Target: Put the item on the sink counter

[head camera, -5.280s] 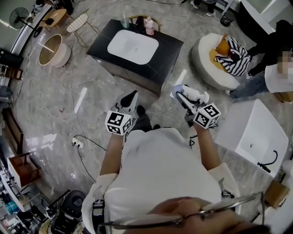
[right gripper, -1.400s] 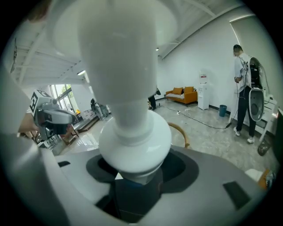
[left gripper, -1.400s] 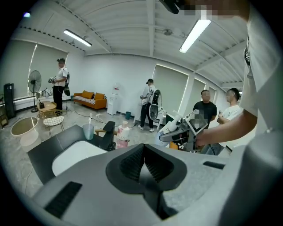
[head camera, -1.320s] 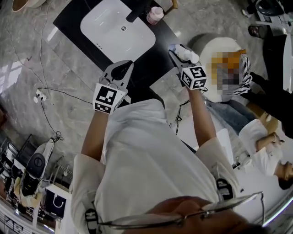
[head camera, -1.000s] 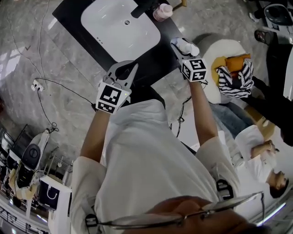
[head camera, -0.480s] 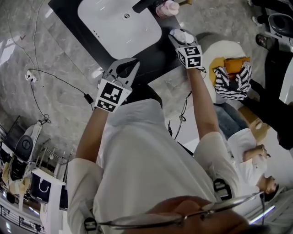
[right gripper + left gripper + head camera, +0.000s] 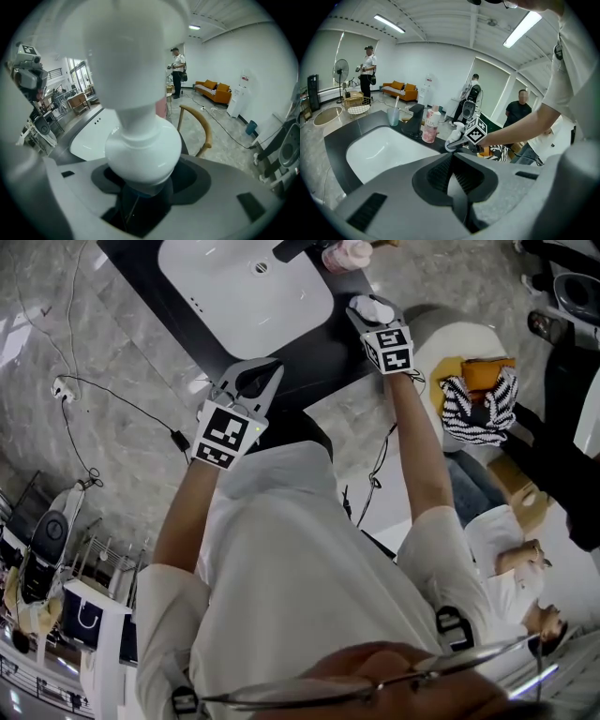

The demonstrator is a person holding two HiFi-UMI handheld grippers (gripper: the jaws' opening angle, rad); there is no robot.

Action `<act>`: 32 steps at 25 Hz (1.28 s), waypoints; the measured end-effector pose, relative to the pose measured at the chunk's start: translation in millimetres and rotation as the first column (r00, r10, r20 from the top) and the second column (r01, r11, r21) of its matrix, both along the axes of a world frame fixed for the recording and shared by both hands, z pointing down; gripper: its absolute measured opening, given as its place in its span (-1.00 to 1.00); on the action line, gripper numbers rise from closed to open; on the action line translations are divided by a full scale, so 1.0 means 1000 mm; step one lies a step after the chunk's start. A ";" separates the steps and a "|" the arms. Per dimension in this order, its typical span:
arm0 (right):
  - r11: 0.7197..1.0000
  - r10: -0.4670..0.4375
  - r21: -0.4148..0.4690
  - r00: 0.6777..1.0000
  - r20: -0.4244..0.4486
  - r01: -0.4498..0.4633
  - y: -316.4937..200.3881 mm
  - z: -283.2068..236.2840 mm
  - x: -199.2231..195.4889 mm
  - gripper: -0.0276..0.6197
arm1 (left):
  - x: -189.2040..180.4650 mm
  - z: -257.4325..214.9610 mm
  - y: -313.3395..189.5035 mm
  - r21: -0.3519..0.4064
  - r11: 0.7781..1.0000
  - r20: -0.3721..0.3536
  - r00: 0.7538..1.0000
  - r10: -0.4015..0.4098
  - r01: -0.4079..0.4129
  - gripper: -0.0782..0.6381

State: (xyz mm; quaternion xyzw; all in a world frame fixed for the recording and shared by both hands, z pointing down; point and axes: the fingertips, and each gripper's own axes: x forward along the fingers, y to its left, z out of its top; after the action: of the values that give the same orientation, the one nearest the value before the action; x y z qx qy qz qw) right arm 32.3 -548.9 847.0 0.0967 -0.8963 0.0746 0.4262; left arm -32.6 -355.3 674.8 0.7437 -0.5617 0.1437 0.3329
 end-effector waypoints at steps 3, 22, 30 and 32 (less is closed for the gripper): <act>1.000 0.004 0.001 1.000 0.008 -0.004 0.000 0.001 -0.001 -0.11 | -0.003 0.003 0.002 -0.007 1.000 0.004 1.000 -0.008 0.008 -0.77; 0.996 0.064 0.053 0.998 0.015 -0.065 -0.001 -0.035 0.026 0.03 | -0.016 -0.010 0.030 -0.005 0.999 0.040 0.998 -0.038 0.039 -0.77; 0.992 0.096 0.078 0.995 0.032 -0.098 0.009 -0.062 0.051 0.01 | -0.010 -0.032 0.042 0.027 0.999 0.095 0.995 0.022 -0.025 -0.77; 0.989 0.121 0.085 0.991 0.054 -0.125 0.010 -0.076 0.054 0.00 | -0.011 -0.040 0.042 0.045 0.998 0.107 0.993 0.041 -0.046 -0.77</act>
State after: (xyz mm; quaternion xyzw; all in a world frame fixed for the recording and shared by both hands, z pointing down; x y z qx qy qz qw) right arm 86.5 -538.9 771.1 0.1686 -0.9011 0.0636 0.3943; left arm -43.8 -313.4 635.2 0.7547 -0.5655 0.1768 0.2818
